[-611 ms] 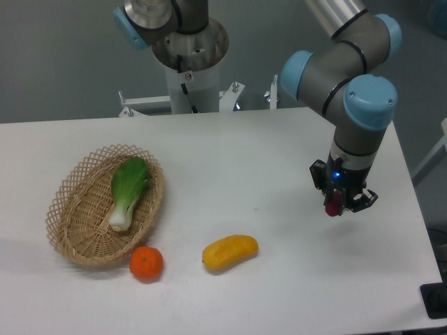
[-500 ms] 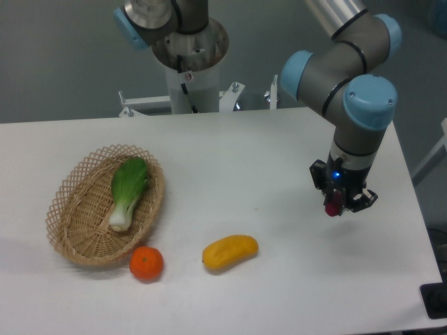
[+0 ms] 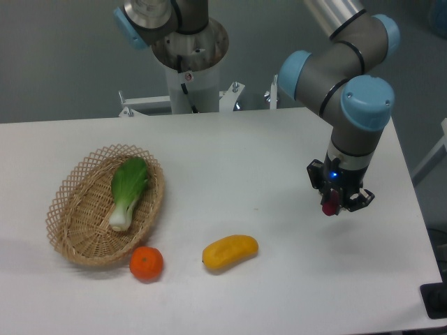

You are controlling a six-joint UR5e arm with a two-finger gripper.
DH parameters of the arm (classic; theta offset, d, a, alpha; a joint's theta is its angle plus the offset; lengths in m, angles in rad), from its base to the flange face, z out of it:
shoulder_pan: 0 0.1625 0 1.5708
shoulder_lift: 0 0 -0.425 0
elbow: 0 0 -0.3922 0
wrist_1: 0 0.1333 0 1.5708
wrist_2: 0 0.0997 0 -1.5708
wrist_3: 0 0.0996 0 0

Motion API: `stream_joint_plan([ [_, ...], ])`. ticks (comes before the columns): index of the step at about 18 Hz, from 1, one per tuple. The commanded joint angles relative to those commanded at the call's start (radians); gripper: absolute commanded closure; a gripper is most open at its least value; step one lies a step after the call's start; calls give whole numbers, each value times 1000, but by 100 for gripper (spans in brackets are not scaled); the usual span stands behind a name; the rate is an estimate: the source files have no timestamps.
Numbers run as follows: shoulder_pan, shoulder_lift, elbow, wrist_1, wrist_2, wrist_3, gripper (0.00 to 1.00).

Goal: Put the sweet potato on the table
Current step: 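Carry the held sweet potato toward the space beside the basket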

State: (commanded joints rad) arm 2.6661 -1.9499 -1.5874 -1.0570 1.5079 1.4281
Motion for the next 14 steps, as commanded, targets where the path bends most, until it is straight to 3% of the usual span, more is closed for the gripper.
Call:
stream_joint_plan([
  [5, -37, 101, -190, 12, -2, 20, 86],
  [14, -117, 186, -361, 15, -3, 8, 87],
])
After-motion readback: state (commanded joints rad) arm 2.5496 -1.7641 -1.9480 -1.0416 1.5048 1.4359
